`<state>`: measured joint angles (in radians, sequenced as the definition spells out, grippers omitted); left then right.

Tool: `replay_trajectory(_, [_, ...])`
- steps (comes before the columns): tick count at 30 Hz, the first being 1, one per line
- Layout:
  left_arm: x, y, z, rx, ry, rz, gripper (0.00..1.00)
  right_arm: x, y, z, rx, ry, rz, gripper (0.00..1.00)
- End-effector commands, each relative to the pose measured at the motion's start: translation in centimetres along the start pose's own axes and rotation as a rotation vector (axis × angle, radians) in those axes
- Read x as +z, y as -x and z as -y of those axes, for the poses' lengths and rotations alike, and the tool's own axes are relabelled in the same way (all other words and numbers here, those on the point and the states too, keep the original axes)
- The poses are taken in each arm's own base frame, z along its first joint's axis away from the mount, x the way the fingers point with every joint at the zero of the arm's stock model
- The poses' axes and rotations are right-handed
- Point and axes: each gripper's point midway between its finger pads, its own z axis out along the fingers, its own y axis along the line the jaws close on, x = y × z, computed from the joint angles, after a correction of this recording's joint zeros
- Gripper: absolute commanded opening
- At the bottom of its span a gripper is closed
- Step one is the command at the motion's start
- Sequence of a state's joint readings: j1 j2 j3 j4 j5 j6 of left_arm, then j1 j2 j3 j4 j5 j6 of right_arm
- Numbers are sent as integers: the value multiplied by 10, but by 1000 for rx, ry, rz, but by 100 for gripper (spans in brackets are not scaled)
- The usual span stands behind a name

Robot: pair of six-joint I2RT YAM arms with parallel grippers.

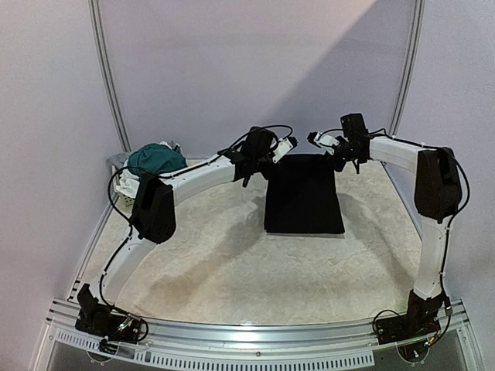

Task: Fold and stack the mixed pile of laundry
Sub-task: Fold the 2/3-rectangle-folded trousers at the center of the board.

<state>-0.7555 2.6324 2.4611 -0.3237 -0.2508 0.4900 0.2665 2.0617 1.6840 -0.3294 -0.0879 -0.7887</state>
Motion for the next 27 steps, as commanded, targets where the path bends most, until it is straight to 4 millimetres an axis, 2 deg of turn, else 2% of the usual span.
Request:
replay_trajectory(1, [26,8,-15,-104,48,148,0,32,-11,36,111,-83,1,0])
replay_trajectory(6, [44,8,-30,-227,65,287,0,70,-24,38,131,-80,-35,0])
replay_trajectory(9, [49,4,-40,-257,92,325,0,84,-28,44,128,-108,-50,0])
replay_trajectory(11, [50,0,-49,-277,115,332,0,93,-32,48,128,-132,-58,10])
replay_trajectory(12, [51,-1,-53,-286,124,338,6,96,-34,54,133,-168,-69,15])
replay_trajectory(14, [50,0,-60,-293,136,354,40,101,-39,69,149,-241,-101,29])
replay_trajectory(15, [47,2,-65,-288,149,360,51,103,-43,76,161,-276,-124,32])
replay_trajectory(16, [43,5,-70,-286,169,363,57,102,-47,82,180,-305,-143,34])
replay_trajectory(19, [27,18,-90,-280,215,352,65,92,-59,88,269,-328,-160,43])
replay_trajectory(20, [21,20,-95,-277,226,339,68,78,-53,93,290,-334,-144,44])
replay_trajectory(22, [-1,32,-108,-282,265,333,70,59,-50,87,335,-312,-130,47])
replay_trajectory(23, [-9,32,-107,-288,268,319,70,41,-42,88,343,-308,-107,50])
replay_trajectory(25, [-25,32,-102,-309,240,292,70,18,-38,81,370,-280,-94,56])
replay_trajectory(26, [-32,31,-95,-326,214,275,70,12,-40,72,387,-237,-97,57])
replay_trajectory(27, [-41,32,-88,-345,181,263,70,-3,-36,67,403,-202,-84,58])
